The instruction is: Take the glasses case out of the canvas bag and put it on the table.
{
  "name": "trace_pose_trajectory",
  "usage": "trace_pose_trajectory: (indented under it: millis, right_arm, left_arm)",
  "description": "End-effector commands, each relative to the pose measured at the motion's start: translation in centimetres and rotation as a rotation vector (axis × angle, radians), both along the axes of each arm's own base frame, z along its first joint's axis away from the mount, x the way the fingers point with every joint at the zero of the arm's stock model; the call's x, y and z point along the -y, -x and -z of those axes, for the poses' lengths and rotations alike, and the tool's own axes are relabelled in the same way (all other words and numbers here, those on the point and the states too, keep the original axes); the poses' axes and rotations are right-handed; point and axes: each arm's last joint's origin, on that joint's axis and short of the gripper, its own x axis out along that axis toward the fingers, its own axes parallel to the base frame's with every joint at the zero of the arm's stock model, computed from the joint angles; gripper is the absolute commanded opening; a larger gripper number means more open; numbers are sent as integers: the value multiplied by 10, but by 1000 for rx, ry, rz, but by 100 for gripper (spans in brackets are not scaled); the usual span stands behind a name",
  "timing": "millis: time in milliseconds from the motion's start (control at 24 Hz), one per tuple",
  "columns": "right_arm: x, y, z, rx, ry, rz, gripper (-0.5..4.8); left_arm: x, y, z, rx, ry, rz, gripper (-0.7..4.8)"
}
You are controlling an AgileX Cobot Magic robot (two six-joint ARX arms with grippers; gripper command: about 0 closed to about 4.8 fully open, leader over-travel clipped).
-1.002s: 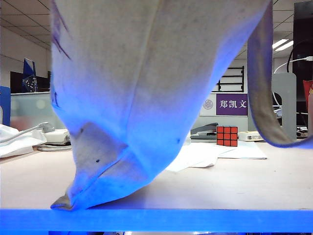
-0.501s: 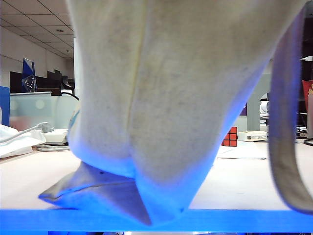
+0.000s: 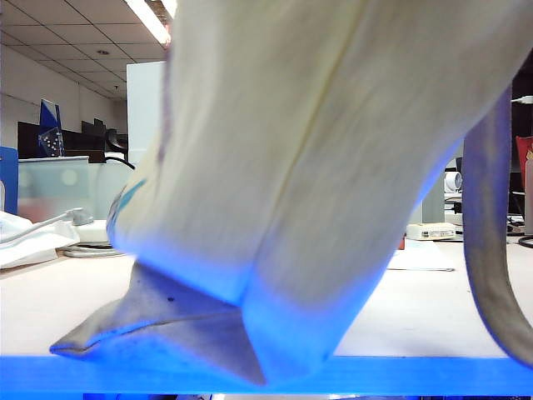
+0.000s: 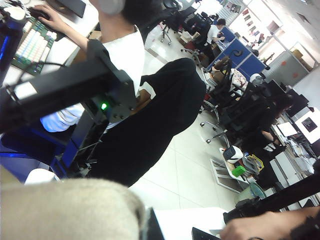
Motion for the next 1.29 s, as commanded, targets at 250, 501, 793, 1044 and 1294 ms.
trace_pose_trajectory:
  millis: [250,501,793,1044,1294]
  right_arm:
    - [8,-18,-6,96,-187,-357,479]
    - [5,-21,10,45,-235,-399,463]
    - [-11,-10,55,37,-240,-420,479]
    - [-20,-22,81,26,-216,-249,479]
    - [-24,-19,106,-70,-143,-170,479]
  left_arm:
    - [5,-4,0,-6,-1,30,-5]
    - [11,-9,-1,-32,12,42,-5]
    - [12,-10,-4,-40,27,38,-5]
    - [13,-11,-4,-42,31,34,-5]
    - [21,-18,-2,-54,17,39,-5]
